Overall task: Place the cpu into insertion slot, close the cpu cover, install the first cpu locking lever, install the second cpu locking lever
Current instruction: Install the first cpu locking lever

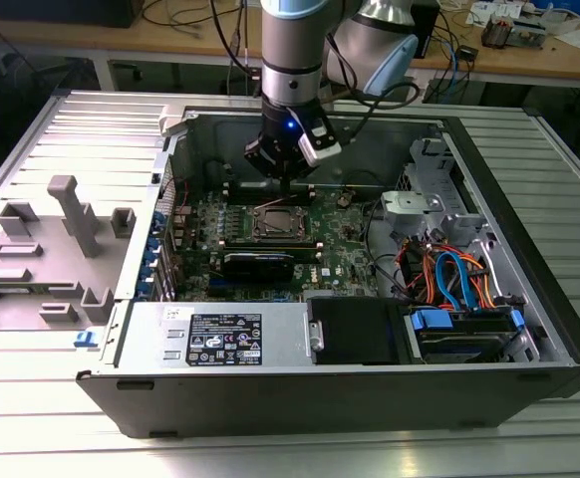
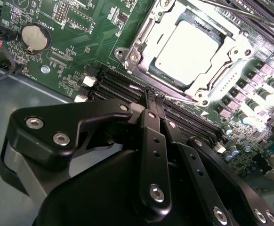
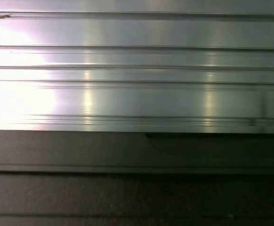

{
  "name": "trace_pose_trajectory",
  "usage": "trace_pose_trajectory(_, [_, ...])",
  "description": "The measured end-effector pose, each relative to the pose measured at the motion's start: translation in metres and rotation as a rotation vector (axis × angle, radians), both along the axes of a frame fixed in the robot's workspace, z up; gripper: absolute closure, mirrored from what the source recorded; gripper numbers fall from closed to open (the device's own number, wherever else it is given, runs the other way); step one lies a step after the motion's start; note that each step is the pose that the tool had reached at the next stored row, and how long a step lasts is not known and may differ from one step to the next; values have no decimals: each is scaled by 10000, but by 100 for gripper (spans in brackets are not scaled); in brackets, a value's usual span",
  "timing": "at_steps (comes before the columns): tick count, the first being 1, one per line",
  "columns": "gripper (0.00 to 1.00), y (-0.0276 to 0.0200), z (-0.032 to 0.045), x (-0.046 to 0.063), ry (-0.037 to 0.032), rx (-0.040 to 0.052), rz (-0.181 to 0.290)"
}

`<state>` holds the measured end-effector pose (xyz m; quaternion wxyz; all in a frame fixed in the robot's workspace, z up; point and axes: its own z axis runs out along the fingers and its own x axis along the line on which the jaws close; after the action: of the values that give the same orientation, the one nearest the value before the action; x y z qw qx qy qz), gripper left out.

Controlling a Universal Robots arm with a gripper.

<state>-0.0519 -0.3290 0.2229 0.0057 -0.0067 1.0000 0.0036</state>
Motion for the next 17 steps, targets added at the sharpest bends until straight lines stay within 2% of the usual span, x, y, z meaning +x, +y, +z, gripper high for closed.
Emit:
trace_pose_trajectory(9, [89, -29, -36, 9, 1, -2, -5])
trace_pose_trajectory(17, [89, -29, -116, 56, 1, -5, -6])
